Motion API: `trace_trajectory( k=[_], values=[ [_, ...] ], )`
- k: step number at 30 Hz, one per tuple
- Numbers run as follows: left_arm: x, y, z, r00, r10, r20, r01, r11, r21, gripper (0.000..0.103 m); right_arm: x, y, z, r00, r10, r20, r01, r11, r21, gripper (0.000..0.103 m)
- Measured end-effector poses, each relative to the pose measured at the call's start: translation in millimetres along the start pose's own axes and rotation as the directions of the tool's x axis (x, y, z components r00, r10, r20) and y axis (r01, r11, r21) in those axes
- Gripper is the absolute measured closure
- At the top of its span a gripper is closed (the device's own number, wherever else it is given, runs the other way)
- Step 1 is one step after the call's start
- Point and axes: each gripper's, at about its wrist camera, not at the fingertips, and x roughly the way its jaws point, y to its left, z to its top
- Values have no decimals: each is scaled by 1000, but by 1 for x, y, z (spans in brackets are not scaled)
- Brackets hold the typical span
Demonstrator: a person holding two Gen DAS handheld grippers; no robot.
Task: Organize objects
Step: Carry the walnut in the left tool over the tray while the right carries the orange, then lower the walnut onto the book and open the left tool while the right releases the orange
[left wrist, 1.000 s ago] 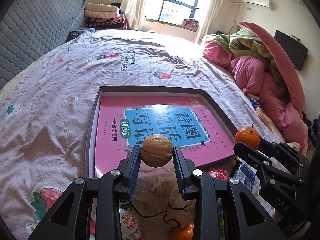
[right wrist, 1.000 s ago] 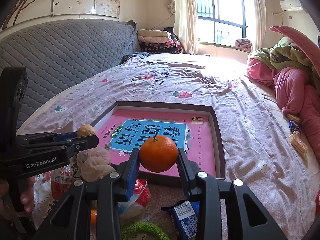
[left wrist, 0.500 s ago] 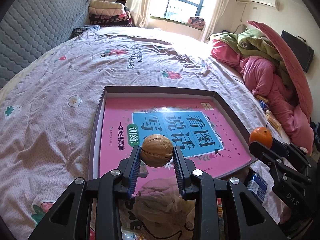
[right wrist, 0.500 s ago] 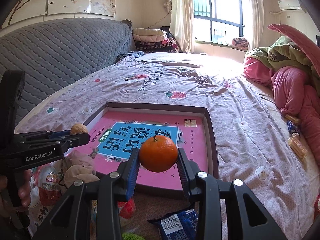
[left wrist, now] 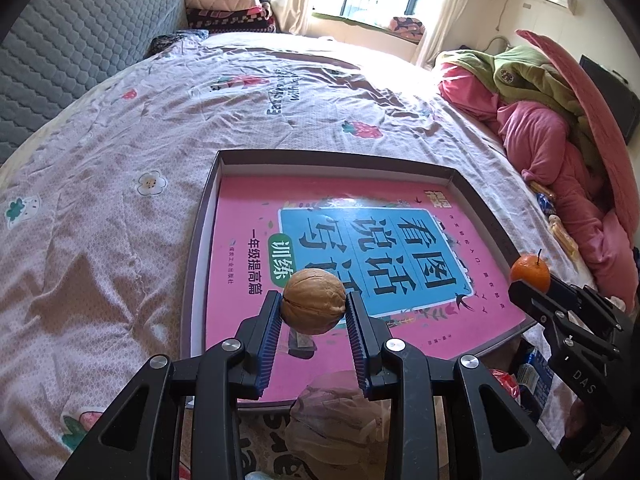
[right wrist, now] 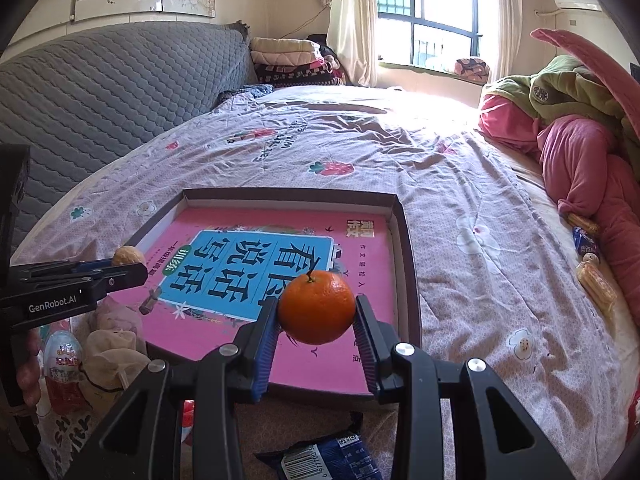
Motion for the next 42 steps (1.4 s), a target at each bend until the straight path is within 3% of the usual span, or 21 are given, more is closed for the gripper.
trace_trajectory(
  k=[5,26,42],
  values=[
    [7,0,-2,1000,-8,-19,8,1000,-2,70,13,-4,-5,998,12,-59,-11,1000,10,65],
    [18,3,-6,999,-1,-45,1,1000,-12,70,36,-2,-8,990,18,-141,-18,1000,4,65],
    [24,7,-5,996,-2,-85,0,1000,-26,70,39,-2,-7,987,9,-161,-7,1000,10,65]
  ],
)
